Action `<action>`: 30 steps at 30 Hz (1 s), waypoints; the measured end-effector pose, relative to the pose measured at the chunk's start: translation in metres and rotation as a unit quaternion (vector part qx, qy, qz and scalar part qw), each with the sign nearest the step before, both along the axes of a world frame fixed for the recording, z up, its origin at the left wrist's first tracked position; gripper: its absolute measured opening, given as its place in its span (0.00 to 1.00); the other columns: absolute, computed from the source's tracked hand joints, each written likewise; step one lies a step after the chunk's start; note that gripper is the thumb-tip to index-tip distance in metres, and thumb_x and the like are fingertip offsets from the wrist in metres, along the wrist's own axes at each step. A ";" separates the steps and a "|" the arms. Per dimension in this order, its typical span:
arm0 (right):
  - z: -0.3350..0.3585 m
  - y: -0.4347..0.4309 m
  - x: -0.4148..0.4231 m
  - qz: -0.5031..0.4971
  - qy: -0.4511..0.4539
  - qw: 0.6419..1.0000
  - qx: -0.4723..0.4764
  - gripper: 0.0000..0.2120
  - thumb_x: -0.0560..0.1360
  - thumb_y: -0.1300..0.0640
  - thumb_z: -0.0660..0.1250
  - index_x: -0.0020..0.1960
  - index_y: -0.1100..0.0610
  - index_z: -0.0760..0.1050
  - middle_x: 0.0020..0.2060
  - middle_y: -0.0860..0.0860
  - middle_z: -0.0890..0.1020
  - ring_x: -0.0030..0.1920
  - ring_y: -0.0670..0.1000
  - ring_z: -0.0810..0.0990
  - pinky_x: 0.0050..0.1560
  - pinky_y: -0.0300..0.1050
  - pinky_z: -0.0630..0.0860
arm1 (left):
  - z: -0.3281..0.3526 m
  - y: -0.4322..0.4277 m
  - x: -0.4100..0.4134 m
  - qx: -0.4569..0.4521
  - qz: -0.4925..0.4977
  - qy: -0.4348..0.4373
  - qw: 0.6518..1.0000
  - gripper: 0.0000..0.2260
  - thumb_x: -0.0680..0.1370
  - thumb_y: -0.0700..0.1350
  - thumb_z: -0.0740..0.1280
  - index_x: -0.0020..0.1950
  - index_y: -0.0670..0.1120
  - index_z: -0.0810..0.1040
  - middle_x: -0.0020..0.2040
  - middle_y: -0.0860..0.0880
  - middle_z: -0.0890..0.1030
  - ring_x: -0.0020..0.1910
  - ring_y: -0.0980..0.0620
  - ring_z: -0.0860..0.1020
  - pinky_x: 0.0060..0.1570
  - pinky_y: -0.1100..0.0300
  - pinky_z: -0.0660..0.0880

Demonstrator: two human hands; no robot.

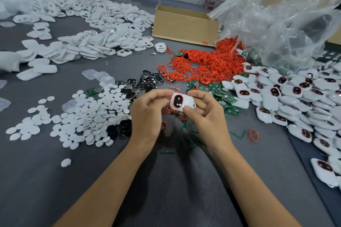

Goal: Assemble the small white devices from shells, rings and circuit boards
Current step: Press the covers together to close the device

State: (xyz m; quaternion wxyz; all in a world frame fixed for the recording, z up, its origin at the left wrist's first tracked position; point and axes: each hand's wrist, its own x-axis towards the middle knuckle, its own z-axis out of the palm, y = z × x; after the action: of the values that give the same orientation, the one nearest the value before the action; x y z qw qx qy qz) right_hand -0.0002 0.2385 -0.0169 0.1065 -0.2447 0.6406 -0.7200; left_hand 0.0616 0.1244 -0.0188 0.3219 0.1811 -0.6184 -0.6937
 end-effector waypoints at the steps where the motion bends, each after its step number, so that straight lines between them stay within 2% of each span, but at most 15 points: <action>1: 0.000 0.000 -0.001 0.005 -0.022 1.000 -0.015 0.15 0.74 0.75 0.63 0.54 0.59 0.74 0.43 0.52 0.84 0.38 0.45 0.82 0.40 0.36 0.78 | 0.000 0.000 0.000 0.001 -0.009 0.003 1.000 0.16 0.74 0.28 0.61 0.44 0.45 0.84 0.42 0.47 0.86 0.42 0.50 0.83 0.39 0.62 0.77; 7: -0.001 0.002 -0.003 0.027 -0.099 0.995 -0.022 0.14 0.75 0.75 0.60 0.51 0.60 0.78 0.42 0.54 0.85 0.43 0.51 0.84 0.41 0.38 0.80 | -0.002 0.002 0.001 -0.039 -0.027 0.005 0.999 0.15 0.74 0.28 0.63 0.46 0.46 0.84 0.42 0.49 0.86 0.41 0.54 0.83 0.38 0.65 0.77; 12: -0.001 0.004 -0.005 0.024 -0.151 0.988 -0.007 0.13 0.74 0.76 0.60 0.56 0.69 0.75 0.42 0.61 0.84 0.42 0.56 0.84 0.38 0.39 0.79 | -0.004 0.001 0.002 -0.057 -0.020 -0.004 0.998 0.15 0.73 0.28 0.65 0.46 0.46 0.85 0.42 0.49 0.86 0.44 0.48 0.84 0.46 0.57 0.80; 17: 0.000 0.006 -0.006 0.015 -0.151 0.988 0.001 0.13 0.73 0.77 0.59 0.54 0.71 0.75 0.40 0.62 0.84 0.38 0.56 0.84 0.38 0.41 0.81 | -0.003 0.002 0.003 -0.056 -0.023 -0.011 0.998 0.14 0.73 0.28 0.66 0.44 0.46 0.86 0.41 0.49 0.86 0.43 0.50 0.84 0.45 0.59 0.79; 22: 0.002 0.005 -0.005 0.036 -0.136 0.990 -0.006 0.10 0.76 0.73 0.61 0.53 0.66 0.78 0.41 0.61 0.84 0.41 0.55 0.83 0.38 0.39 0.79 | -0.001 0.002 0.003 -0.057 -0.017 -0.018 0.998 0.13 0.73 0.30 0.68 0.48 0.46 0.85 0.44 0.46 0.86 0.45 0.43 0.83 0.52 0.43 0.80; 26: 0.002 0.007 -0.006 0.032 -0.155 0.987 0.003 0.11 0.76 0.74 0.60 0.55 0.68 0.77 0.41 0.60 0.84 0.42 0.57 0.84 0.43 0.42 0.82 | -0.002 0.004 0.004 -0.074 -0.024 -0.027 0.997 0.13 0.74 0.32 0.70 0.46 0.50 0.85 0.43 0.49 0.86 0.44 0.47 0.84 0.51 0.42 0.80; 30: 0.002 0.008 -0.007 0.004 -0.159 0.987 0.017 0.11 0.75 0.75 0.59 0.54 0.71 0.76 0.39 0.61 0.83 0.37 0.54 0.84 0.40 0.43 0.82 | -0.002 0.007 0.005 -0.102 -0.042 -0.029 0.993 0.13 0.74 0.33 0.71 0.46 0.52 0.85 0.43 0.53 0.86 0.44 0.50 0.83 0.50 0.43 0.80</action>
State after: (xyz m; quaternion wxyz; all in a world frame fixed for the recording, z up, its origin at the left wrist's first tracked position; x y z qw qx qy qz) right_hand -0.0075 0.2467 -0.0153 0.2146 -0.1278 0.6268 -0.7381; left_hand 0.0664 0.1311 -0.0210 0.2912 0.1413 -0.7024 -0.6339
